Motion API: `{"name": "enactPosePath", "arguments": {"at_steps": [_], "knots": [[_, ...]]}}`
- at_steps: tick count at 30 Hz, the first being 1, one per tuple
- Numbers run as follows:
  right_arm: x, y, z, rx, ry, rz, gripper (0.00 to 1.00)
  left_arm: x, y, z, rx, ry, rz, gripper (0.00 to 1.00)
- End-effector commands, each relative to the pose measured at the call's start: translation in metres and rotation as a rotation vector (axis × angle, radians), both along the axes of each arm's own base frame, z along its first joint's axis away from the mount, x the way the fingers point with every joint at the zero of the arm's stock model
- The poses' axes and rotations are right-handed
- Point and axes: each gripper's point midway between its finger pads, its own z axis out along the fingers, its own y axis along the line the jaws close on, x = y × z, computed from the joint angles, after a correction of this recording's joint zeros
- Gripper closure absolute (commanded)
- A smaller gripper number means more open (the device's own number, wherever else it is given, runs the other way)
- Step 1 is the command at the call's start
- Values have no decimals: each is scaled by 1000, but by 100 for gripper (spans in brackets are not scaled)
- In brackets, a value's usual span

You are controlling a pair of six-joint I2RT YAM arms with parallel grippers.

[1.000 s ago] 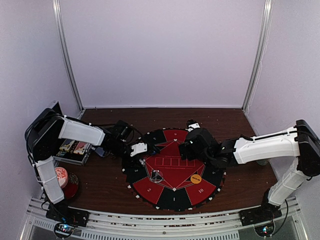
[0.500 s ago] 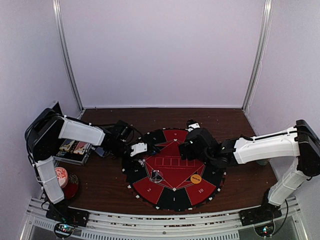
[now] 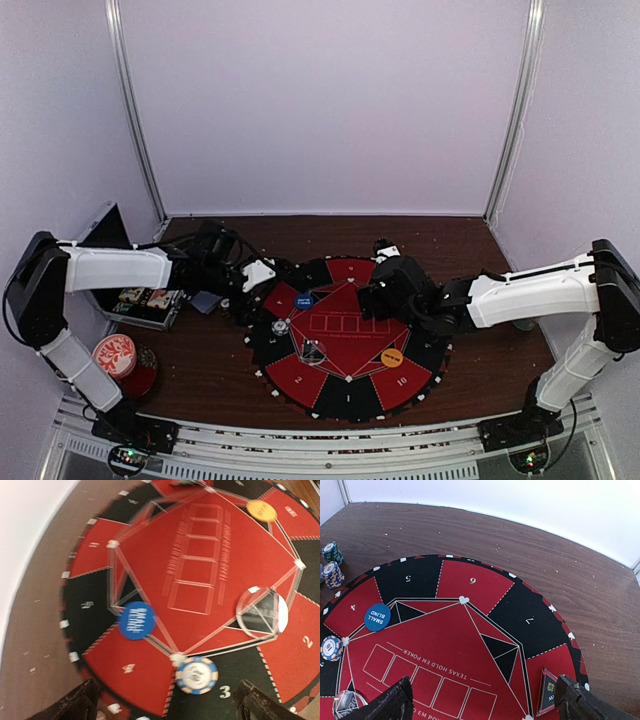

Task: Distribute texas hold em gaming equipment
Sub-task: Place the pile of poker chips at the dealer area, then pick up the pile of poker chips from the pile of poker chips.

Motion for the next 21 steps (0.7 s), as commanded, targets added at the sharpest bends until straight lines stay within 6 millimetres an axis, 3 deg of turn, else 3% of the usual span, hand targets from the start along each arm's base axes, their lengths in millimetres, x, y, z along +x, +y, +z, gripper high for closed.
{"name": "enactPosePath", "arguments": {"at_steps": [1,5,10,16,21], "knots": [[2,-8,2,-7,-14,-27,1,38,20,40,-121,-112,152,2],[2,-8,2,-5,-15,-27,1,67,45,52,-175,-115,277,2],[2,-8,2,-5,-15,-27,1,95,68,41,-174,-80,382,2],[2,-8,2,-5,-14,-25,1,108,75,19,-125,-52,426,3],[1,-7,1,-5,-12,-24,1,114,77,11,-117,-45,438,5]]}}
